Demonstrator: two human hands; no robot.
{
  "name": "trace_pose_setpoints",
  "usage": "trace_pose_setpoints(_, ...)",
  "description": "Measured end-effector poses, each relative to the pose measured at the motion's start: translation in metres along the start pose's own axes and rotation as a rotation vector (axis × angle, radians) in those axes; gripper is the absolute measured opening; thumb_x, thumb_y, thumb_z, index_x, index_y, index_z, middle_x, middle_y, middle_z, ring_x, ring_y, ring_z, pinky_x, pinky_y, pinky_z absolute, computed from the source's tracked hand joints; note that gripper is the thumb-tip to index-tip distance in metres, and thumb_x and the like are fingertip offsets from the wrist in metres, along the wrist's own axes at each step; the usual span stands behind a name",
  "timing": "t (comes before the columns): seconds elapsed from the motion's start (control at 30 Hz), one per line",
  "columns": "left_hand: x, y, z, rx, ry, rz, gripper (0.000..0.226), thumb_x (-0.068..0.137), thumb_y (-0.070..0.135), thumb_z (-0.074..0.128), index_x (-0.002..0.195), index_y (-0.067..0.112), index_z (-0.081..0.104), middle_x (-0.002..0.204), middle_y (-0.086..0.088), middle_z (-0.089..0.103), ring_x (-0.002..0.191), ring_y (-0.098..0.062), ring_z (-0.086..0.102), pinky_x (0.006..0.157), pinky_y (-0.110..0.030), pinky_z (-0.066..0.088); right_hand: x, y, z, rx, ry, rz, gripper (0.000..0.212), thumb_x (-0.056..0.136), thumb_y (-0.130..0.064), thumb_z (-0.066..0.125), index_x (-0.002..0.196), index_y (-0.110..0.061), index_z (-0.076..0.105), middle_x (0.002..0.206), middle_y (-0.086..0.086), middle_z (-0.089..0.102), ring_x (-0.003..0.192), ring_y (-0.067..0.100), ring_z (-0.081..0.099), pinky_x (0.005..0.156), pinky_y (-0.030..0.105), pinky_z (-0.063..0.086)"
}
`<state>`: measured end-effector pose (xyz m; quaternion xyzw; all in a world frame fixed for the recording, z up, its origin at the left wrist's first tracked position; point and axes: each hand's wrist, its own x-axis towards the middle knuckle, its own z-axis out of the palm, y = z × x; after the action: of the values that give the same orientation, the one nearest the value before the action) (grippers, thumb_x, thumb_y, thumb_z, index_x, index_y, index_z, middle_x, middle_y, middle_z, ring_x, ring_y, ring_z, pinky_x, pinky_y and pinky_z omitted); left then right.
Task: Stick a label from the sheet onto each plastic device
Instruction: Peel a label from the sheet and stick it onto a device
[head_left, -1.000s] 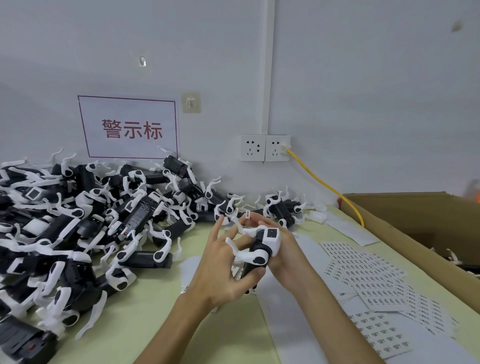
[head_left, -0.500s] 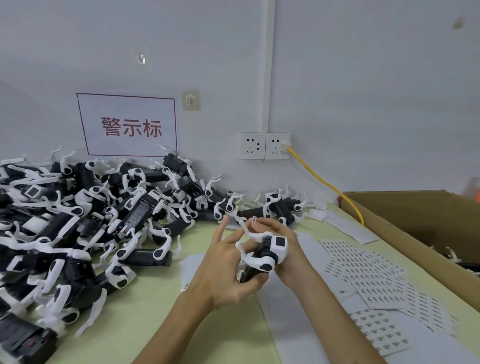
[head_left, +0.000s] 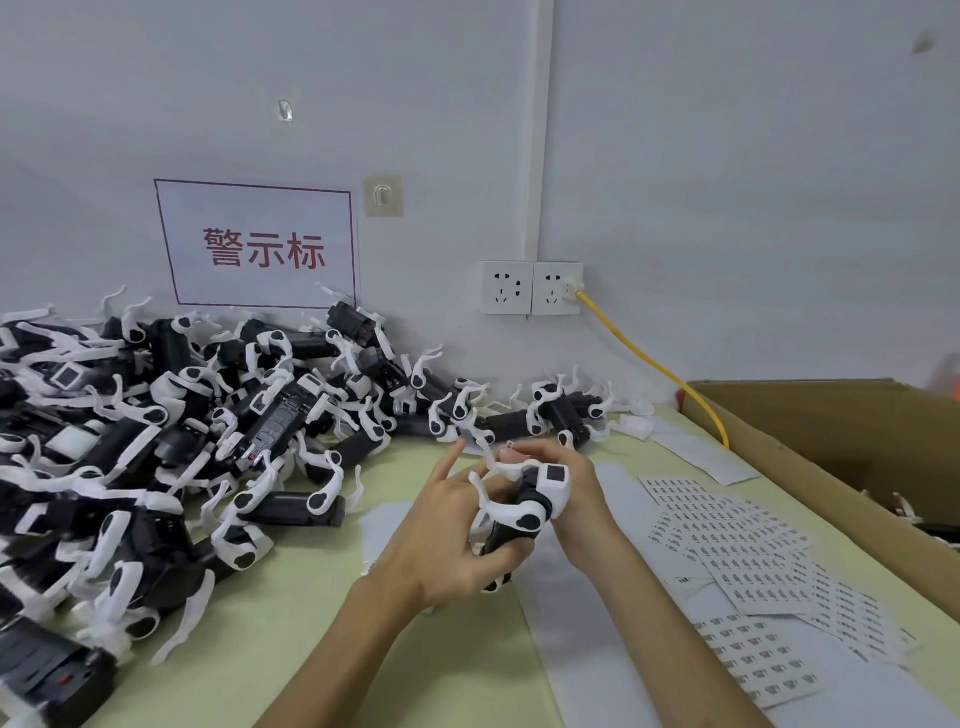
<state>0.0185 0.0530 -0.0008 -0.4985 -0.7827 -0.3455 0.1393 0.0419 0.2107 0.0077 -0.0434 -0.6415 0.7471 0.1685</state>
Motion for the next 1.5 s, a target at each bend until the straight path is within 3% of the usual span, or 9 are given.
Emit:
trace_pose_setpoints(0.33, 0.001, 0.004, 0.003, -0.017, 0.004, 0.051, 0.011, 0.08, 0.04, 0.056, 0.09, 0.042, 0.053, 0.104, 0.033, 0.064, 0.112, 0.001, 0.058, 0.126, -0.035, 0.003, 0.0, 0.0, 0.0, -0.129, 0.047, -0.16, 0.024, 0.076, 0.003, 0.061, 0.063, -0.015, 0.072, 0.068, -0.004, 0.073, 0.064, 0.009, 0.068, 0.057, 0.018, 0.05)
trace_pose_setpoints(0.47, -0.002, -0.001, 0.002, -0.249, 0.142, -0.071, 0.041, 0.079, 0.048, 0.057, 0.099, 0.016, 0.075, 0.105, 0.006, 0.076, 0.107, -0.015, 0.064, 0.11, -0.018, 0.033, 0.003, 0.005, -0.002, -0.256, 0.11, -0.279, 0.013, 0.079, 0.001, 0.066, 0.075, -0.012, 0.066, 0.066, -0.011, 0.068, 0.061, 0.0, 0.063, 0.059, 0.015, 0.047)
trace_pose_setpoints(0.57, -0.003, -0.008, -0.008, -0.625, 0.233, -0.231, 0.042, 0.08, 0.044, 0.061, 0.098, 0.011, 0.081, 0.101, -0.01, 0.079, 0.101, -0.031, 0.072, 0.096, -0.04, 0.054, 0.008, 0.007, -0.01, -0.393, 0.082, -0.29, 0.016, 0.087, -0.005, 0.068, 0.076, -0.015, 0.062, 0.068, -0.004, 0.067, 0.056, 0.01, 0.065, 0.058, 0.016, 0.047)
trace_pose_setpoints(0.63, -0.001, -0.015, -0.014, -0.729, 0.281, -0.291, 0.031, 0.085, 0.038, 0.059, 0.096, 0.019, 0.082, 0.102, -0.011, 0.079, 0.097, -0.027, 0.074, 0.088, -0.03, 0.056, 0.008, 0.01, -0.012, -0.573, 0.049, -0.313, 0.021, 0.088, -0.01, 0.068, 0.074, -0.022, 0.059, 0.071, -0.008, 0.066, 0.059, 0.013, 0.065, 0.059, 0.016, 0.046)
trace_pose_setpoints(0.93, -0.001, -0.015, -0.006, -0.746, 0.223, -0.316, 0.049, 0.08, 0.047, 0.062, 0.084, -0.001, 0.069, 0.091, -0.032, 0.069, 0.08, -0.026, 0.066, 0.082, -0.039, 0.052, 0.005, 0.017, -0.011, -0.847, -0.073, -0.344, 0.022, 0.09, -0.027, 0.07, 0.073, -0.027, 0.055, 0.076, -0.008, 0.065, 0.058, 0.001, 0.055, 0.054, 0.012, 0.037)
trace_pose_setpoints(1.03, 0.0, -0.013, -0.008, -0.759, 0.251, -0.35, 0.043, 0.078, 0.047, 0.062, 0.081, 0.005, 0.07, 0.085, -0.022, 0.072, 0.08, -0.025, 0.067, 0.082, -0.03, 0.053, 0.004, 0.015, -0.01, -0.82, -0.038, -0.329, 0.021, 0.086, -0.03, 0.075, 0.073, -0.03, 0.059, 0.075, -0.008, 0.067, 0.06, 0.001, 0.057, 0.054, 0.013, 0.041)
trace_pose_setpoints(1.13, 0.001, -0.013, -0.01, -0.845, 0.289, -0.38, 0.052, 0.078, 0.046, 0.061, 0.097, -0.002, 0.07, 0.1, -0.03, 0.072, 0.095, -0.045, 0.068, 0.093, -0.05, 0.053, 0.003, 0.014, -0.005, -0.723, 0.038, -0.324, 0.016, 0.084, -0.034, 0.078, 0.078, -0.028, 0.064, 0.074, -0.009, 0.066, 0.057, 0.003, 0.057, 0.054, 0.012, 0.043)
trace_pose_setpoints(1.27, 0.005, -0.011, -0.01, -1.112, 0.379, -0.444, 0.042, 0.082, 0.037, 0.061, 0.095, -0.001, 0.073, 0.105, -0.032, 0.07, 0.088, -0.038, 0.07, 0.072, -0.035, 0.058, 0.002, 0.011, 0.003, -0.514, 0.113, -0.234, 0.021, 0.083, -0.037, 0.079, 0.095, -0.036, 0.061, 0.077, -0.008, 0.068, 0.06, 0.012, 0.065, 0.058, 0.016, 0.047)
trace_pose_setpoints(1.5, 0.005, -0.005, -0.015, -1.382, 0.503, -0.487, 0.05, 0.093, 0.042, 0.042, 0.085, 0.011, 0.08, 0.122, -0.028, 0.069, 0.094, -0.034, 0.071, 0.074, -0.033, 0.058, -0.002, 0.004, 0.006, -0.039, -0.005, -0.011, 0.01, 0.092, -0.016, 0.07, 0.1, -0.01, 0.072, 0.075, -0.003, 0.071, 0.06, 0.012, 0.065, 0.063, 0.02, 0.052)
